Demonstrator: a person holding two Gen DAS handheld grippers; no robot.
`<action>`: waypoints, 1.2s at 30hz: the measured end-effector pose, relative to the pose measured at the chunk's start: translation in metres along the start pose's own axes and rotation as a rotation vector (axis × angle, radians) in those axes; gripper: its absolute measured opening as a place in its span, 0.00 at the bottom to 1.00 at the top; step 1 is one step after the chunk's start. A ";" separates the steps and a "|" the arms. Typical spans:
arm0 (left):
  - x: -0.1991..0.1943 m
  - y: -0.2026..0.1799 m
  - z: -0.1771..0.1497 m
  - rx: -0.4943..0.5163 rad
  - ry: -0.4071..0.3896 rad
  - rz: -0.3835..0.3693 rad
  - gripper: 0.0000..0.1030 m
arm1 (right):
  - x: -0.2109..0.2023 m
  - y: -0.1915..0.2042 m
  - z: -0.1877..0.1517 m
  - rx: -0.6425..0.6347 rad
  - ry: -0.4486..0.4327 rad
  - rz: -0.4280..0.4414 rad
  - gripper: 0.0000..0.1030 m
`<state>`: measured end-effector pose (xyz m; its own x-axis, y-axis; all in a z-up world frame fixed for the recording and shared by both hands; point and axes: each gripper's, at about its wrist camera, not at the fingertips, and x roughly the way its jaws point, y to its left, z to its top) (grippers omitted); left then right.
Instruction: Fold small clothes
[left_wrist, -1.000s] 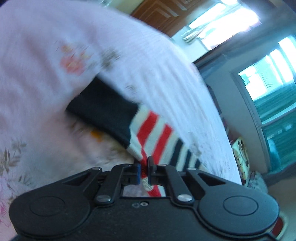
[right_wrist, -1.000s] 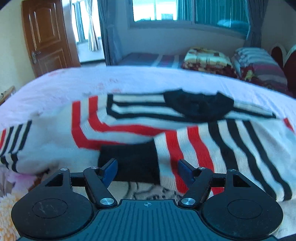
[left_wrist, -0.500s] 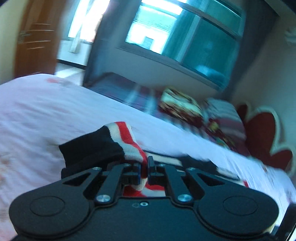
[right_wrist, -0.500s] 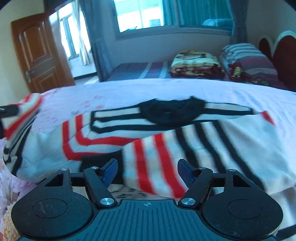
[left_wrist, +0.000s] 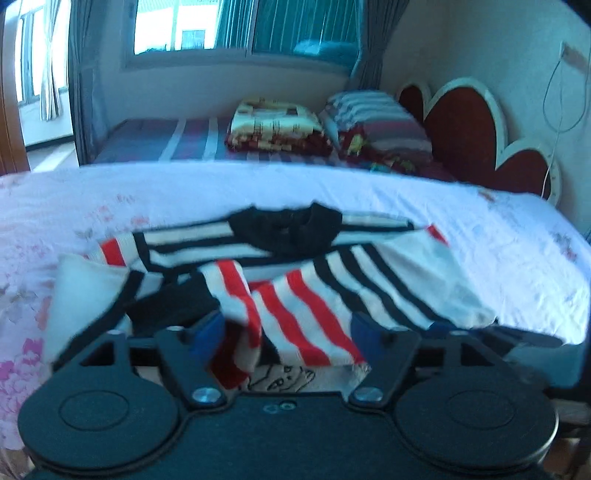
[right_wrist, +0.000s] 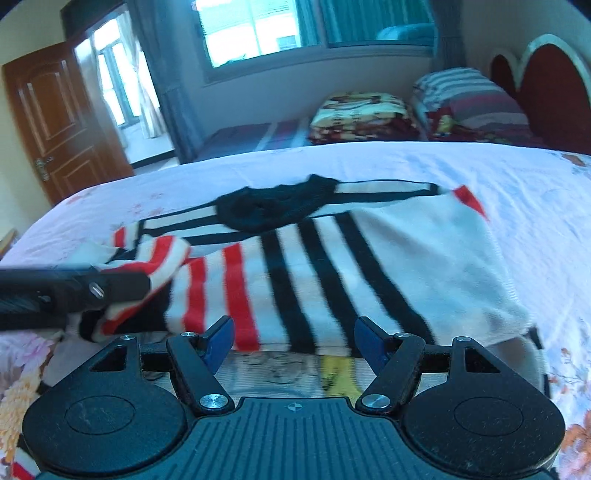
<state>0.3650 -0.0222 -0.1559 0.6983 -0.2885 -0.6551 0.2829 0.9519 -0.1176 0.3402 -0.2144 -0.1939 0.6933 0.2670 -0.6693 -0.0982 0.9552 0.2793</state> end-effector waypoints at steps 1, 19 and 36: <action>-0.005 0.002 0.003 -0.002 -0.012 0.007 0.74 | -0.001 0.005 0.001 -0.006 0.000 0.021 0.70; -0.011 0.131 -0.029 -0.292 0.091 0.351 0.71 | 0.055 0.129 0.015 -0.256 0.000 0.057 0.22; 0.038 0.112 -0.028 -0.247 0.144 0.279 0.66 | 0.026 -0.036 0.023 0.330 0.058 -0.008 0.06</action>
<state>0.4052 0.0759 -0.2148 0.6221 -0.0146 -0.7828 -0.0833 0.9929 -0.0847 0.3781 -0.2452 -0.2057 0.6507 0.2752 -0.7077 0.1501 0.8670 0.4752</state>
